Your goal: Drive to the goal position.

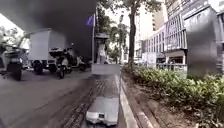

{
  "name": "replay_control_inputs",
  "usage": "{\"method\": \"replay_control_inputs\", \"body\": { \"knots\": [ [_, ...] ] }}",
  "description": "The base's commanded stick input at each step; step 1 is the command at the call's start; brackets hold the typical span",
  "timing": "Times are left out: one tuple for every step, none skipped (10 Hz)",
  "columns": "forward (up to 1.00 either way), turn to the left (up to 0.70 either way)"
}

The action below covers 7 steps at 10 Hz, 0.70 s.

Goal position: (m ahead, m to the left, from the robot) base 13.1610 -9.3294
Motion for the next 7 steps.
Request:
{"method": "replay_control_inputs", "body": {
  "knots": [
    [0.69, 0.01],
    [0.69, 0.01],
    [0.69, 0.01],
    [0.69, 0.01],
    [0.69, 0.01],
    [0.69, 0.01],
    [0.69, 0.01]
  ]
}}
